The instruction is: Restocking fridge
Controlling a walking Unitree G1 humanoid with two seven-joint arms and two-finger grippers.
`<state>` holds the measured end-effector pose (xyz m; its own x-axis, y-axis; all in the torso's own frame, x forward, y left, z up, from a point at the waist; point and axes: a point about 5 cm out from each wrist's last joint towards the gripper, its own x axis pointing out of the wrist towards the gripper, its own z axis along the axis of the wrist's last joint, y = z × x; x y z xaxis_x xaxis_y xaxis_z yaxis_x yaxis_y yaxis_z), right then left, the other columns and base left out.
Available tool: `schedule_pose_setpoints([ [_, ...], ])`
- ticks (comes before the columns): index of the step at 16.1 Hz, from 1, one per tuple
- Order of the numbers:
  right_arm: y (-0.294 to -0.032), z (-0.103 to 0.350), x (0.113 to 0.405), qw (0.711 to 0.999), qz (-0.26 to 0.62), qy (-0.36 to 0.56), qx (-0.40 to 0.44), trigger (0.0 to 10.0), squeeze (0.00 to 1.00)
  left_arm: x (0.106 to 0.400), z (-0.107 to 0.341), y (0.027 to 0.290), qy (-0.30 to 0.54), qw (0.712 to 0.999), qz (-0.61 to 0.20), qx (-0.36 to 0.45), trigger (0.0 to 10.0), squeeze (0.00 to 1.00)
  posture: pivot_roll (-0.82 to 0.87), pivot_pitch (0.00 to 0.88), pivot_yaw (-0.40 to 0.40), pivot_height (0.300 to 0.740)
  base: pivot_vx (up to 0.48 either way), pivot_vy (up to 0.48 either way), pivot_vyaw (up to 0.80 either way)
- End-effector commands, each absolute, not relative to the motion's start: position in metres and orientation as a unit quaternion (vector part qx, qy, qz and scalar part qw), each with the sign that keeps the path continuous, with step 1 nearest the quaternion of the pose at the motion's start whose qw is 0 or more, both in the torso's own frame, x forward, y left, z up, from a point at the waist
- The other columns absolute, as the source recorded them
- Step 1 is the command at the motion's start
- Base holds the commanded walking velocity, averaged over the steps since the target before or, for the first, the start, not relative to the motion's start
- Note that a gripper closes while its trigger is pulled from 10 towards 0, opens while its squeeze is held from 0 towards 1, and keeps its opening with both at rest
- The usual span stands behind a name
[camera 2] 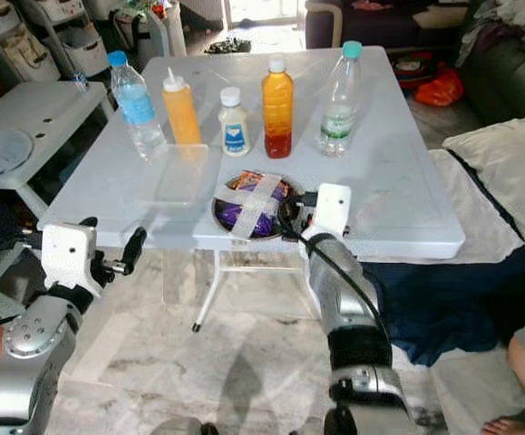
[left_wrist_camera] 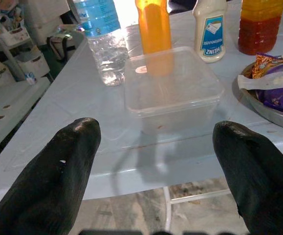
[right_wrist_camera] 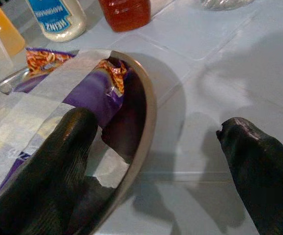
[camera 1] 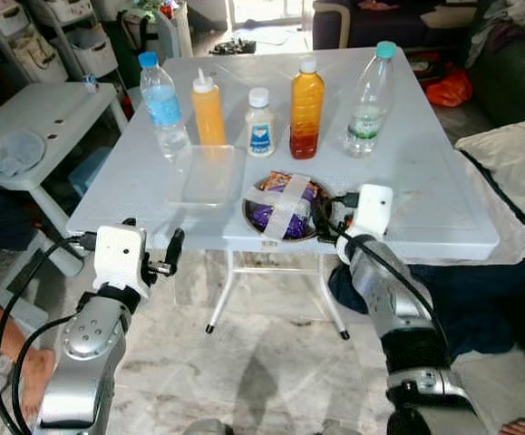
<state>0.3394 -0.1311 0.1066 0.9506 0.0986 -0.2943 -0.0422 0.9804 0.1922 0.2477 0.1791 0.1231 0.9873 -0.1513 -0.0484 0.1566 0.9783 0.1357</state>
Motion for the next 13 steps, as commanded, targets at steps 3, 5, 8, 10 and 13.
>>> schedule_pose_setpoints([
  [3, -0.127, 0.11, 0.35, 0.98, 0.061, 0.159, 0.102, 1.8, 0.0, 0.245, 0.127, 0.181, 0.021, 0.993, -0.079, 0.083, 10.0, 0.0, 0.08, 0.058, 0.096, 0.74, 0.0, 0.0, 0.0],
  [5, -0.129, 0.108, 0.353, 0.976, 0.052, 0.175, 0.116, 0.0, 0.0, 0.245, 0.128, 0.181, 0.021, 0.993, -0.08, 0.083, 10.0, 0.0, 0.08, 0.06, 0.095, 0.74, 0.0, 0.0, 0.0],
  [8, -0.131, 0.101, 0.353, 0.967, 0.039, 0.205, 0.144, 0.0, 0.0, 0.243, 0.128, 0.18, 0.023, 0.993, -0.081, 0.083, 10.0, 0.0, 0.08, 0.07, 0.097, 0.74, 0.0, 0.0, 0.0],
  [10, -0.132, 0.097, 0.352, 0.963, 0.031, 0.218, 0.154, 0.0, 0.0, 0.243, 0.128, 0.18, 0.024, 0.993, -0.082, 0.083, 10.0, 0.0, 0.08, 0.071, 0.097, 0.74, 0.0, 0.0, 0.0],
  [13, -0.14, 0.096, 0.355, 0.961, -0.003, 0.225, 0.161, 0.0, 0.0, 0.245, 0.129, 0.179, 0.024, 0.993, -0.082, 0.082, 10.0, 0.0, 0.08, 0.075, 0.097, 0.74, 0.0, 0.0, 0.0],
])
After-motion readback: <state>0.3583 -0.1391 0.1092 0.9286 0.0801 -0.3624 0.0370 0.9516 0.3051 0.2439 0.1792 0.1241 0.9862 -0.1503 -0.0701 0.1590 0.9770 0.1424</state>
